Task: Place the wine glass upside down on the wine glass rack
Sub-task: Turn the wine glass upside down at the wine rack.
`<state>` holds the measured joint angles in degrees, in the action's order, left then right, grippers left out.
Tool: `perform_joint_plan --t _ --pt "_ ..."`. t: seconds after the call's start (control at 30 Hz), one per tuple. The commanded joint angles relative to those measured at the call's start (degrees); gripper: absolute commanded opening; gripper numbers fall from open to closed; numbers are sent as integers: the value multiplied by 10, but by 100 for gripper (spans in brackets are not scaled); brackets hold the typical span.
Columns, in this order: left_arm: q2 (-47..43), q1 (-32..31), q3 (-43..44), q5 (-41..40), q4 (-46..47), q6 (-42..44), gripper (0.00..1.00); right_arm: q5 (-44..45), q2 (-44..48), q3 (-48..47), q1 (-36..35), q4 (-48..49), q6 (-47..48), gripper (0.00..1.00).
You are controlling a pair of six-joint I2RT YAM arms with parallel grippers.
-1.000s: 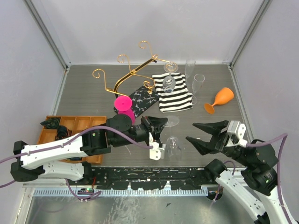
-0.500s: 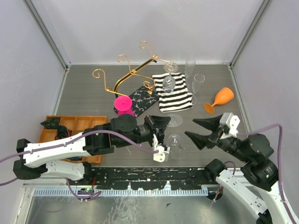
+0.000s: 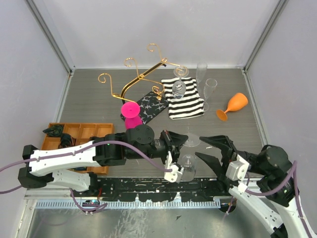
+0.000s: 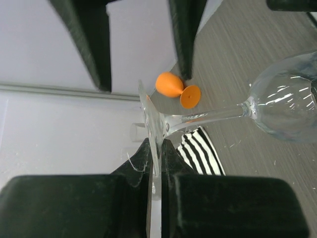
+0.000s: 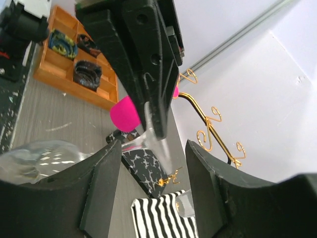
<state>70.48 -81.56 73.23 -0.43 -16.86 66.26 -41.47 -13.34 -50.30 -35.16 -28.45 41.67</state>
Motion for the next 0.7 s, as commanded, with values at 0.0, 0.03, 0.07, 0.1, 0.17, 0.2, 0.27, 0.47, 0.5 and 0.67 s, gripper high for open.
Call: perform_joint_plan --t 0.0,0.03,0.07,0.1,0.17,0.2,0.27,0.47,0.5,0.67 --pt "6 -12 29 17 -2 6 0 -16 -52 -51 -2 -62 124 59" --pt "8 -13 29 16 -2 7 0 -16 -55 -52 -2 -64 129 58" --pt "10 -15 29 16 -3 8 0 -17 -58 -53 -1 -67 132 56" --pt "11 -16 30 16 -5 9 0 -18 -61 -53 -1 -71 137 54" --pt "15 -20 32 13 -8 14 0 -17 -65 -53 -1 -80 141 48" --pt "17 -21 33 11 -10 15 0 -16 -67 -54 -1 -85 142 47" --pt "18 -24 35 8 -13 18 0 -17 -72 -57 -1 -101 147 46" --pt "18 -29 36 6 -17 26 0 -16 -87 -65 -1 -135 157 42" --pt "18 -31 37 6 -19 27 0 -15 -89 -64 -1 -135 157 41" --pt "19 -35 38 7 -25 31 0 -14 -106 -68 -1 -144 158 30"
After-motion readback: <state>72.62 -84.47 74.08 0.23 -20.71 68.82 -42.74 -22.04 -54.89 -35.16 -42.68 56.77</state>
